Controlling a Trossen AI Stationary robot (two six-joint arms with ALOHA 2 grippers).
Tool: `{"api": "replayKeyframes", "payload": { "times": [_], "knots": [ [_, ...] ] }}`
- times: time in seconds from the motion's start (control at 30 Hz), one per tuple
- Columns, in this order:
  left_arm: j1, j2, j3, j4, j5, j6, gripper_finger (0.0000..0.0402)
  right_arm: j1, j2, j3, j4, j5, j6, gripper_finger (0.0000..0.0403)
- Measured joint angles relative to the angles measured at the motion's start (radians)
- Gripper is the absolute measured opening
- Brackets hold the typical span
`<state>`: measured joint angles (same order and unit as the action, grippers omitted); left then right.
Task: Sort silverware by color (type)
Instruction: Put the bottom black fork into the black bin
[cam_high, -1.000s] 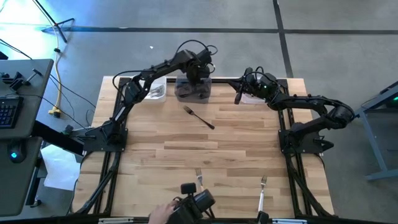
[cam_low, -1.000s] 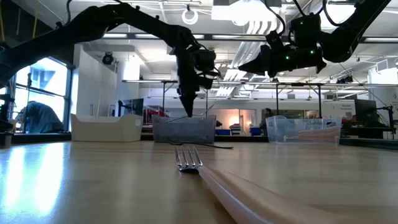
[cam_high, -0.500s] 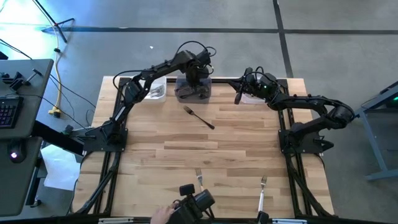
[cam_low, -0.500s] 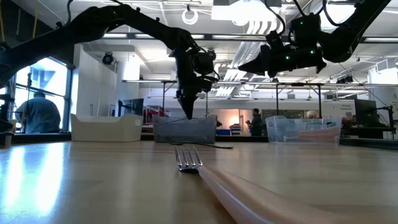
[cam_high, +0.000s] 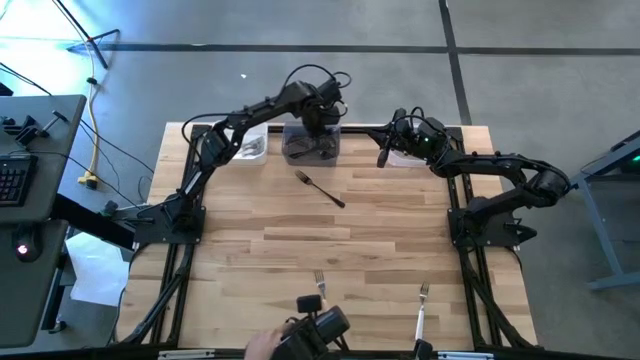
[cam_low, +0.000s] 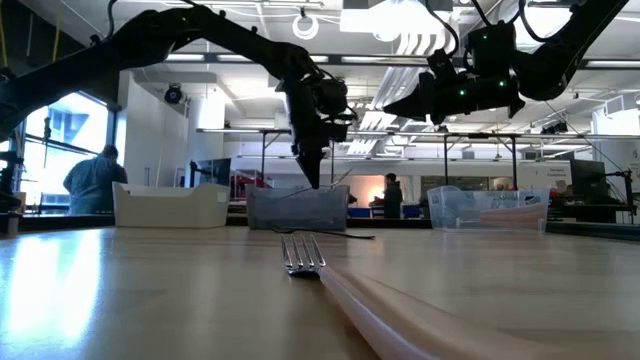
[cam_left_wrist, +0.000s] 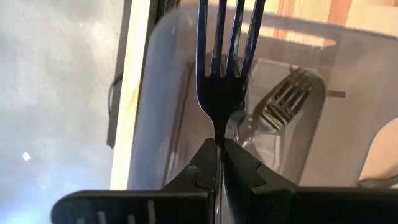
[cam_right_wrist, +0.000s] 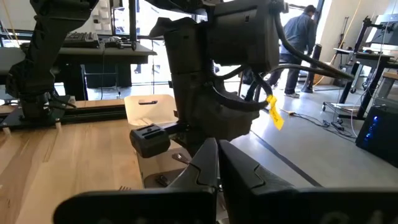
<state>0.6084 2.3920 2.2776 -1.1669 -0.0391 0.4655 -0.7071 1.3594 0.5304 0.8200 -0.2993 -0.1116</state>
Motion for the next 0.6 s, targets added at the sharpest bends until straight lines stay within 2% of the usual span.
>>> {"api": "replayKeyframes", "payload": {
  "times": [0.2, 0.6],
  "knots": [
    [-0.010, 0.000, 0.000, 0.022, 0.000, 0.084, 0.0001, 0.000, 0.000, 0.000, 0.000, 0.000, -0.002, 0.0000],
    [-0.011, 0.000, 0.000, 0.007, -0.044, 0.416, 0.0001, 0.000, 0.000, 0.000, -0.009, 0.000, -0.021, 0.0000]
  ]
}}
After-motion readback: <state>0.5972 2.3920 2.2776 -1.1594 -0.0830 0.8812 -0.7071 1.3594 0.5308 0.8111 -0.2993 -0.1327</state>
